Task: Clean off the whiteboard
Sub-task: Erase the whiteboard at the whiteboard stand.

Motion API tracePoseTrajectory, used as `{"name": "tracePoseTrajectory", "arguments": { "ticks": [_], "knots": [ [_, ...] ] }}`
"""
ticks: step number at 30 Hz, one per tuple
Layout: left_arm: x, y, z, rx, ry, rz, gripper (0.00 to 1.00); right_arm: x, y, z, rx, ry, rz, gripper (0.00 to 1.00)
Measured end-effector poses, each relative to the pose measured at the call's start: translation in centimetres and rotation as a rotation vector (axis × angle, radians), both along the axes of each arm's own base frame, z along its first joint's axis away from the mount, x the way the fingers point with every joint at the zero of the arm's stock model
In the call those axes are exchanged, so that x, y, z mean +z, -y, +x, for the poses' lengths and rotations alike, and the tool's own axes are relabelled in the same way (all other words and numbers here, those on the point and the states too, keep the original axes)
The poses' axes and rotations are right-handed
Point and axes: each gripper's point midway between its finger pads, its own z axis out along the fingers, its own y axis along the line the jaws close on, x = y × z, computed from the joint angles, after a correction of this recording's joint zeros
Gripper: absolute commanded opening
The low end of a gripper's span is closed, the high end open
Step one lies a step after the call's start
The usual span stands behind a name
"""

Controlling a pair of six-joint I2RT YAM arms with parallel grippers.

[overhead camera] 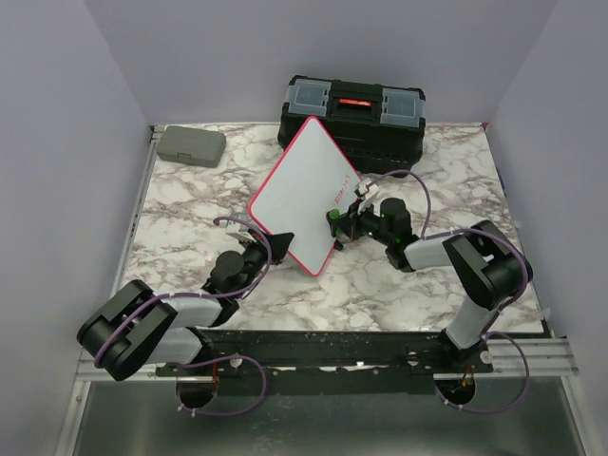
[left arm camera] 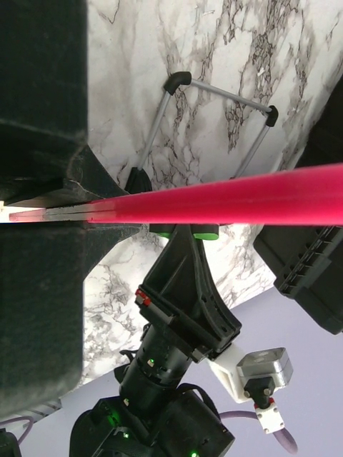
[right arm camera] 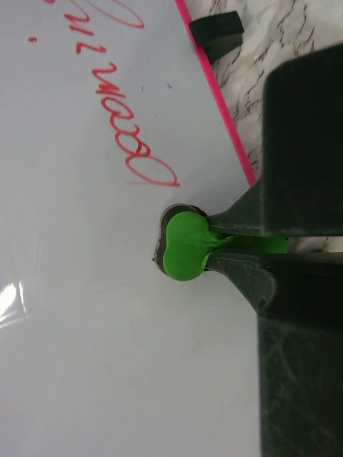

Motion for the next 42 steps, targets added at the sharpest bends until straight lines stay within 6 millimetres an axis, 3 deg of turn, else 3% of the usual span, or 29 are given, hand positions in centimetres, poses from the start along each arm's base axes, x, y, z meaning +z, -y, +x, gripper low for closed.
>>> {"name": "tracePoseTrajectory", "arguments": {
  "ticks": [6,9,13,16,21,30,37,42],
  "knots": [
    [0.0,0.0,0.0,-0.002,-0.002,-0.004,0.0,1.6,-1.7,-1.0,0.025,-0.015,0.078,0.01],
    [0.0,0.1,0.0,-0.004,-0.003,-0.007,0.0,2.6,-1.8,0.0,-0.002,-0.004,0.101,0.01],
    [0.0,0.1,-0.1,-0.007,-0.006,-0.01,0.0,4.2,-1.5,2.7,-0.049,0.022,0.14,0.01],
    [0.1,0.1,-0.1,-0.008,-0.005,-0.01,0.0,4.0,-0.1,4.9,-0.106,0.025,0.141,0.01],
    [0.1,0.1,-0.1,-0.01,-0.005,-0.008,0.0,2.3,1.3,5.8,-0.145,-0.006,0.116,0.01],
    [0.0,0.0,-0.1,-0.011,-0.003,-0.001,0.0,1.0,0.7,3.2,-0.055,-0.031,0.096,0.01],
    [0.0,0.0,0.0,-0.011,-0.004,-0.001,0.0,2.5,-2.4,-0.4,0.067,-0.019,0.116,0.01],
    [0.0,0.1,-0.1,-0.014,-0.004,-0.001,0.0,3.0,-2.3,0.1,0.039,-0.023,0.126,0.01]
  ]
}}
